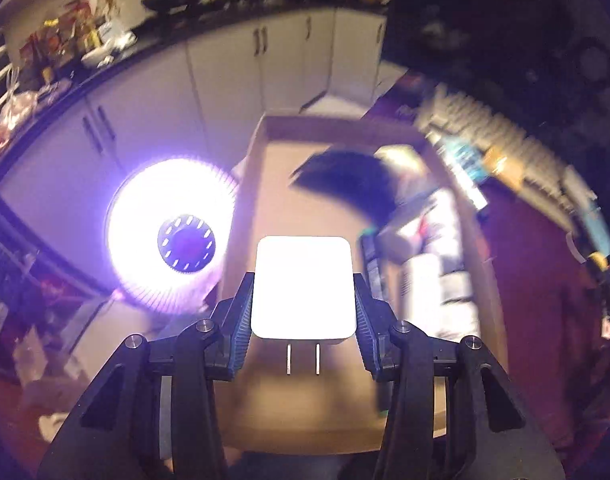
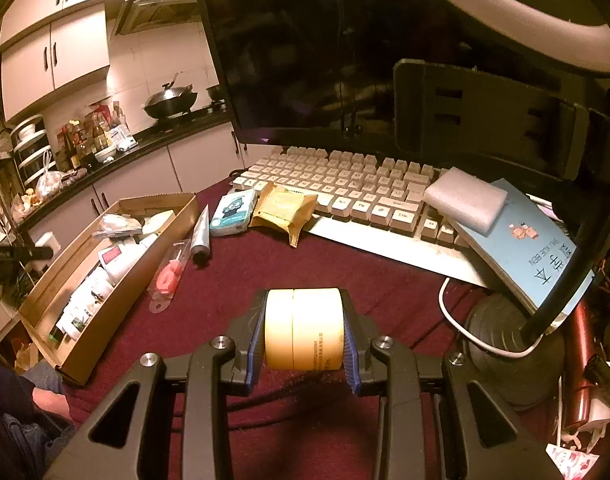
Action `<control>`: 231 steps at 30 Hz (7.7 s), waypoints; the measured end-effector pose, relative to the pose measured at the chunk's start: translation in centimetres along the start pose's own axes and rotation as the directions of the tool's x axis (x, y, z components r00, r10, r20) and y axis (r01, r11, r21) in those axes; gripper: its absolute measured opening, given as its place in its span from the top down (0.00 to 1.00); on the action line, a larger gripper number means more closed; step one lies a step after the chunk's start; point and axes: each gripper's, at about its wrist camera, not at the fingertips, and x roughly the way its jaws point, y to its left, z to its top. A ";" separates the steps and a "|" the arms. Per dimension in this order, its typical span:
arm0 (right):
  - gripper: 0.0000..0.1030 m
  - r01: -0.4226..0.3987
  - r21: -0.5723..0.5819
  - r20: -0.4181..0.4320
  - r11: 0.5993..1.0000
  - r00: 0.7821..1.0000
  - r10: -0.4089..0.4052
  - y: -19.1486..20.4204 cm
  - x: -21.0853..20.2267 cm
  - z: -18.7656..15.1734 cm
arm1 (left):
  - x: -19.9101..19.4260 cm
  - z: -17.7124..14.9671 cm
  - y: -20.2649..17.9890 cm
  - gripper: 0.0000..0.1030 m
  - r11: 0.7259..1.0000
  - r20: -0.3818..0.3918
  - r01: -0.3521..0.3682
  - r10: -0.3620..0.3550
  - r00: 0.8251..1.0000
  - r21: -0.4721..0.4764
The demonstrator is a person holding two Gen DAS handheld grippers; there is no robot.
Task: Organize objects
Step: 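Carry the white charger and yellow round tin over the tray with both grippers, then open both grippers to release the charger and tin into the tray, then move the left gripper toward the yellow packet and teal box by the keyboard, then close the left gripper on the yellow foil packet and lift it, then grasp the teal cartoon snack pack with the right gripper while the left holds the yellow packet, then carry the yellow packet and teal cartoon pack over the tray with both grippers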
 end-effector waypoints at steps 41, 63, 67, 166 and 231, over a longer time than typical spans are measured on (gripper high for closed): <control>0.69 -0.664 -0.177 -0.460 0.726 0.708 0.535 27.5 14.8 5.0 | 2.0 -0.2 -0.8 0.56 0.971 -0.193 0.214 -0.191 0.962 0.104; 0.29 -0.552 -0.167 -0.278 0.817 0.822 0.498 15.8 5.4 4.6 | -2.1 1.3 -1.4 0.47 0.970 -0.030 0.234 -0.232 0.972 0.072; 0.24 -0.414 -0.047 -0.156 0.909 0.902 0.403 9.7 3.2 3.9 | -2.7 2.7 -4.3 0.30 0.930 0.041 0.362 -0.365 0.930 0.062; 0.32 -0.203 -0.096 -0.349 0.974 0.924 0.159 9.2 18.0 11.2 | 3.3 -6.0 -21.9 0.51 0.805 -0.075 0.459 -0.467 0.881 0.377; 0.56 -0.007 -0.071 -0.092 0.997 0.996 0.000 2.8 0.6 0.5 | -1.4 -7.8 -21.7 0.54 0.848 0.060 0.328 -0.385 0.921 0.416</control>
